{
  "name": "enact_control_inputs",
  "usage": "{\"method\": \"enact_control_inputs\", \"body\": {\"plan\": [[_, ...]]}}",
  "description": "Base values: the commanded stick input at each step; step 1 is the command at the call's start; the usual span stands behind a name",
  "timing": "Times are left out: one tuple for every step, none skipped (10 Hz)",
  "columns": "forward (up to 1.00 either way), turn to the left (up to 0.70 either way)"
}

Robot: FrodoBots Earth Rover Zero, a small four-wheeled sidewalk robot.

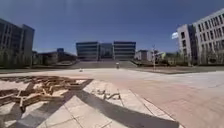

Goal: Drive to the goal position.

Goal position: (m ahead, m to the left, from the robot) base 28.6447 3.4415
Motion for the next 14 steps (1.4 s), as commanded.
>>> {"method": "enact_control_inputs", "body": {"plan": [[0.68,0.00],[0.67,0.00],[0.63,0.00],[0.61,0.00],[0.60,0.00],[0.60,0.00],[0.60,0.00],[0.60,0.00],[0.58,0.00],[0.57,0.00],[0.57,0.00],[0.57,0.00],[0.57,0.00],[0.56,0.00]]}}
